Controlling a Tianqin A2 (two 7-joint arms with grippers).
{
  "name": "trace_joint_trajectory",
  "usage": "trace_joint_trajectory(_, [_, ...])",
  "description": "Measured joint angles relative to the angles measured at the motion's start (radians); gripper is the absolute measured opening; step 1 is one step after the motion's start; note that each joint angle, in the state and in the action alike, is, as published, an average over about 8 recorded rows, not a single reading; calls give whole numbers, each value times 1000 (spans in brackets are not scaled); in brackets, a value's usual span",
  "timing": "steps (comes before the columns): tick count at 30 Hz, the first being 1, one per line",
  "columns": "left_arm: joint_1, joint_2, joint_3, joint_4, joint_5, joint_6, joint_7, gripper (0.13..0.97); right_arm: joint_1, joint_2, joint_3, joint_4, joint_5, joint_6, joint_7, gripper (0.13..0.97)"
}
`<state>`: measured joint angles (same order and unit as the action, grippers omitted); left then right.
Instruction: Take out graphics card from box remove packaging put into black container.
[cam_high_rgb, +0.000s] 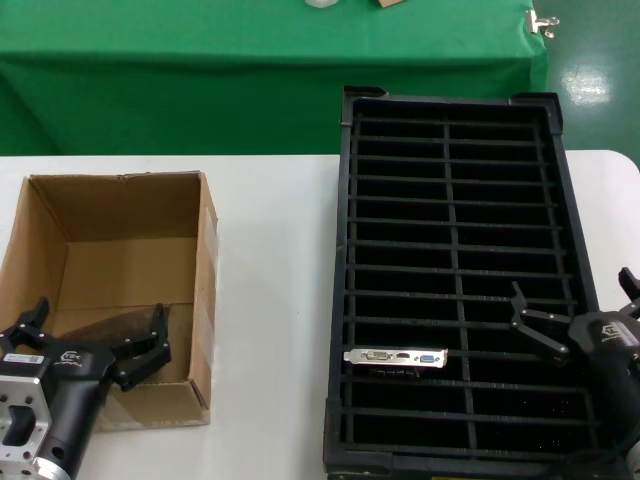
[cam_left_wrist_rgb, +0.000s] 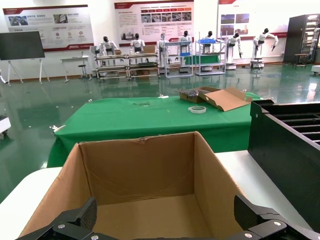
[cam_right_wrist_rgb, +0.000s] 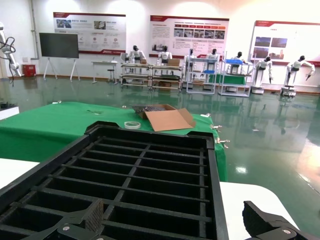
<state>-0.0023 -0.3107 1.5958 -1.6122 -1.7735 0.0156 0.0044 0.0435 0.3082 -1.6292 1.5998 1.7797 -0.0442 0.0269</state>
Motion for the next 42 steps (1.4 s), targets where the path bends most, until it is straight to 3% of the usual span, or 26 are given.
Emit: trace_joint_trajectory(42, [0, 0, 0, 0, 0, 0, 0, 966, 0, 0, 0, 0, 0, 0, 0, 966])
